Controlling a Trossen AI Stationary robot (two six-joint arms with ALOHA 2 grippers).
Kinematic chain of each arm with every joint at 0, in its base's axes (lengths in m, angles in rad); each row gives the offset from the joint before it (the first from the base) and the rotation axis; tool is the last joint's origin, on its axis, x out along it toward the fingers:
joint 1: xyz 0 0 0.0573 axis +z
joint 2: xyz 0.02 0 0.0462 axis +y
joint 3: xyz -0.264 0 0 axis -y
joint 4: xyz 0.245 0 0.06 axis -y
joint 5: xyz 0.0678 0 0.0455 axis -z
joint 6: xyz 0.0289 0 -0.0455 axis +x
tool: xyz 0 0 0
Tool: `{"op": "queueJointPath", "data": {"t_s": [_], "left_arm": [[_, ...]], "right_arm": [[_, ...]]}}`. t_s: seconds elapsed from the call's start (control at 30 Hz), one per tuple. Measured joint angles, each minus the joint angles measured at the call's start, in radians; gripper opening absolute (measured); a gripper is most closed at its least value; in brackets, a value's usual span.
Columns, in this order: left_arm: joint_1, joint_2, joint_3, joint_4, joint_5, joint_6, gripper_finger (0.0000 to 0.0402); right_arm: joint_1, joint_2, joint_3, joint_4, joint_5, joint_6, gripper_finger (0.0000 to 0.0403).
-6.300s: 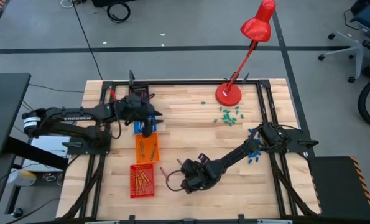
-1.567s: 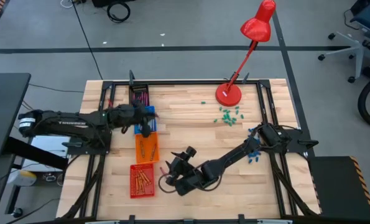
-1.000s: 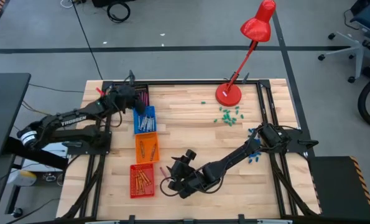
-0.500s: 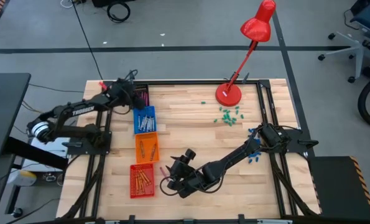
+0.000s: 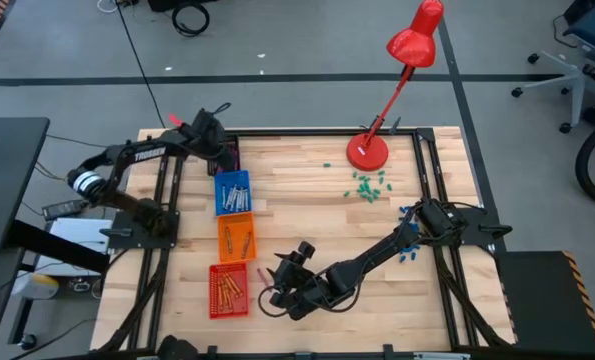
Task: Sort crayons
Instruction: Put the pink crayon into the black bin
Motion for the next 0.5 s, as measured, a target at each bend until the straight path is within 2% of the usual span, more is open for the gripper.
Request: {"op": "queueJointPath", "data": {"t_s": [0.07, 0.27, 0.5], "left_arm": [[0.018, 0.024, 0.002, -0.006, 0.033, 0.006, 0.0039], [0.023, 0.044, -0.003, -0.017, 0.039, 0.031, 0.0045], [0.023, 0.044, -0.003, 0.019, 0.031, 0.031, 0.0097]], "right_arm": [[0.000, 0.000, 0.000, 0.000, 0.000, 0.000, 0.0214], [0.000, 0.000, 0.000, 0.000, 0.000, 0.000, 0.0214], [0.000, 0.000, 0.000, 0.000, -0.001, 0.000, 0.0214]]}}
